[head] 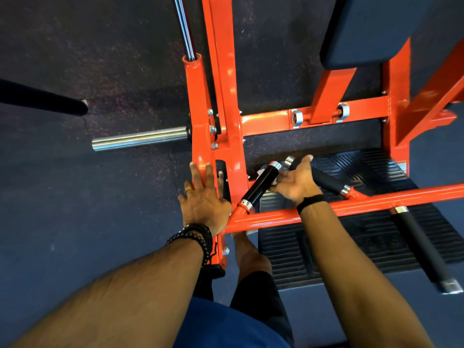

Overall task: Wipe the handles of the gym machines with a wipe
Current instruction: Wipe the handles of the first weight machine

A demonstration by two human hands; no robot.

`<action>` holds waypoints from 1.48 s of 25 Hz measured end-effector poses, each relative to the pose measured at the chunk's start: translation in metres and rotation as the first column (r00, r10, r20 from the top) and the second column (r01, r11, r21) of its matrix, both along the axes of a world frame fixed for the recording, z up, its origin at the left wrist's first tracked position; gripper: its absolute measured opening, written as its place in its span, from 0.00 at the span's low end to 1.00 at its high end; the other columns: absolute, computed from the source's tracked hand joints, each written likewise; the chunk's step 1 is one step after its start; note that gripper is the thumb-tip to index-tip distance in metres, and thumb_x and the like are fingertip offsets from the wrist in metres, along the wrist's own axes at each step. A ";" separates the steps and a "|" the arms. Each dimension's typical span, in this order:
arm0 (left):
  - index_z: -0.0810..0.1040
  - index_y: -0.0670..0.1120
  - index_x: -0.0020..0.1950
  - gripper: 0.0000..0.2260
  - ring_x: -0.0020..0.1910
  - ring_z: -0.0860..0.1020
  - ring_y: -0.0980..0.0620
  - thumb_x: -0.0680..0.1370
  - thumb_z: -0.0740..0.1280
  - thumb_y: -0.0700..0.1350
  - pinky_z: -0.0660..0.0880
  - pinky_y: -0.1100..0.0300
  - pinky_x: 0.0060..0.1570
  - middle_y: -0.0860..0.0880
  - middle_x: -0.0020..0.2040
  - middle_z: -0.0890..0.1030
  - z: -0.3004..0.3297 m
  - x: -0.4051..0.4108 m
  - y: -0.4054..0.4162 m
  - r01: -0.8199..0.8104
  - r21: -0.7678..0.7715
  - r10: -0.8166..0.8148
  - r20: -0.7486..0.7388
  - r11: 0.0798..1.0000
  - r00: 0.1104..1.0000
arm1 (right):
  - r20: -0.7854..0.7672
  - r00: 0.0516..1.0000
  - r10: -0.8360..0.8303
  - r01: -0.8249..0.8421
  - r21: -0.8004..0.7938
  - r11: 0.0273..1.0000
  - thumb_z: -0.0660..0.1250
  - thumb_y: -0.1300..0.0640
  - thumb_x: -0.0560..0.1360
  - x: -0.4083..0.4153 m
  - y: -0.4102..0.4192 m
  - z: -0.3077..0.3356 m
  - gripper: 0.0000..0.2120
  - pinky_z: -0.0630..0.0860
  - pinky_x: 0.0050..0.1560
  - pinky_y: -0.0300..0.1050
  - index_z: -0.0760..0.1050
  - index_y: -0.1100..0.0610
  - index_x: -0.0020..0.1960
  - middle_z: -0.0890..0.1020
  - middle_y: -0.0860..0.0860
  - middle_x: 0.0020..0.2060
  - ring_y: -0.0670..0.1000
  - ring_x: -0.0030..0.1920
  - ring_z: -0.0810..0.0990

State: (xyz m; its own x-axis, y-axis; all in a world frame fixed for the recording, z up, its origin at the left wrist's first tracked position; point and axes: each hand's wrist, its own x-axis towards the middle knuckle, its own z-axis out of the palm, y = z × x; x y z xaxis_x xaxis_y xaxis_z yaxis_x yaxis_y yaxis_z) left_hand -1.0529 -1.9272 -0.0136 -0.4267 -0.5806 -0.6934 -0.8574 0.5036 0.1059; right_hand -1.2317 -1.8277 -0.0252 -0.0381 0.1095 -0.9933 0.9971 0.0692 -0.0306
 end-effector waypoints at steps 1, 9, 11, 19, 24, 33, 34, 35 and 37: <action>0.46 0.52 0.81 0.36 0.74 0.62 0.34 0.77 0.60 0.56 0.63 0.36 0.69 0.44 0.82 0.44 0.000 0.000 0.000 0.003 -0.001 -0.003 0.001 1.000 1.000 | 0.023 0.998 0.050 -0.050 -0.012 0.999 0.43 0.22 0.71 0.004 -0.003 0.001 0.52 0.74 0.59 0.60 0.69 0.66 0.68 0.76 0.67 0.64 0.64 0.64 0.77; 0.45 0.52 0.81 0.36 0.75 0.60 0.34 0.78 0.59 0.57 0.61 0.34 0.70 0.44 0.82 0.41 -0.002 0.001 -0.001 -0.003 0.031 0.003 0.007 1.000 1.000 | 0.018 0.998 -0.061 0.062 -0.039 0.997 0.46 0.21 0.70 -0.005 -0.005 0.008 0.51 0.68 0.67 0.67 0.68 0.64 0.67 0.75 0.70 0.62 0.68 0.63 0.76; 0.44 0.52 0.81 0.37 0.76 0.59 0.34 0.77 0.60 0.57 0.62 0.34 0.70 0.44 0.81 0.40 -0.002 0.001 -0.001 -0.005 0.038 0.004 0.019 0.999 1.000 | 0.010 0.999 -0.035 0.035 -0.008 0.999 0.47 0.21 0.70 0.000 -0.007 0.002 0.53 0.73 0.63 0.64 0.66 0.66 0.70 0.77 0.70 0.59 0.67 0.60 0.78; 0.44 0.52 0.81 0.35 0.76 0.58 0.34 0.79 0.58 0.57 0.61 0.34 0.71 0.45 0.82 0.39 -0.001 0.000 0.000 -0.015 0.038 0.015 0.008 0.999 1.000 | -0.042 0.995 -0.091 0.087 -0.092 0.992 0.47 0.24 0.73 0.003 -0.010 0.020 0.45 0.68 0.66 0.66 0.64 0.59 0.74 0.69 0.65 0.70 0.66 0.68 0.71; 0.44 0.53 0.81 0.35 0.76 0.59 0.34 0.79 0.58 0.57 0.61 0.34 0.71 0.45 0.82 0.40 -0.003 0.001 0.001 -0.026 0.029 0.026 -0.005 0.999 1.000 | -0.068 0.998 -0.006 -0.001 -0.112 0.994 0.47 0.24 0.73 0.036 -0.005 0.023 0.44 0.70 0.68 0.61 0.72 0.61 0.64 0.80 0.63 0.57 0.62 0.62 0.78; 0.44 0.53 0.81 0.34 0.76 0.59 0.35 0.79 0.57 0.58 0.61 0.34 0.71 0.45 0.82 0.40 -0.003 0.000 0.001 -0.024 0.034 0.024 -0.005 0.999 1.000 | -0.285 0.937 0.201 -0.213 -0.011 0.977 0.45 0.31 0.79 0.045 -0.008 0.018 0.34 0.76 0.49 0.43 0.69 0.55 0.68 0.81 0.56 0.60 0.51 0.54 0.80; 0.44 0.53 0.81 0.34 0.76 0.59 0.35 0.79 0.56 0.58 0.61 0.35 0.71 0.45 0.82 0.40 -0.003 0.000 0.001 -0.023 0.027 0.024 -0.006 0.999 1.000 | -0.242 0.944 0.226 -0.244 -0.047 0.969 0.43 0.32 0.79 0.051 -0.007 0.026 0.34 0.77 0.45 0.41 0.75 0.56 0.57 0.84 0.56 0.49 0.50 0.48 0.81; 0.44 0.53 0.81 0.34 0.76 0.59 0.34 0.79 0.56 0.58 0.61 0.35 0.71 0.45 0.82 0.40 -0.003 0.001 0.001 -0.026 0.023 0.026 -0.003 0.999 1.000 | -0.225 0.946 0.234 -0.258 -0.084 0.963 0.42 0.32 0.79 0.054 -0.005 0.034 0.33 0.78 0.44 0.41 0.75 0.55 0.49 0.85 0.55 0.42 0.51 0.45 0.82; 0.44 0.53 0.81 0.34 0.76 0.58 0.34 0.79 0.56 0.58 0.60 0.35 0.71 0.45 0.82 0.40 -0.003 0.001 0.001 -0.032 0.037 0.032 -0.003 0.999 0.999 | -0.212 0.937 0.277 -0.294 -0.054 0.954 0.45 0.28 0.77 0.047 -0.004 0.037 0.36 0.80 0.47 0.46 0.75 0.57 0.56 0.84 0.58 0.46 0.54 0.47 0.83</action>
State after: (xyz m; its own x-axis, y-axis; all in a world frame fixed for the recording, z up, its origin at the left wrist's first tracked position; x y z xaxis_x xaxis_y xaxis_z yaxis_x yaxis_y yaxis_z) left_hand -1.0515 -1.9260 -0.0163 -0.4109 -0.5681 -0.7130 -0.8727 0.4713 0.1274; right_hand -1.1850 -1.8315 0.0116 -0.2543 -0.0183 -0.9670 0.9084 0.3385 -0.2453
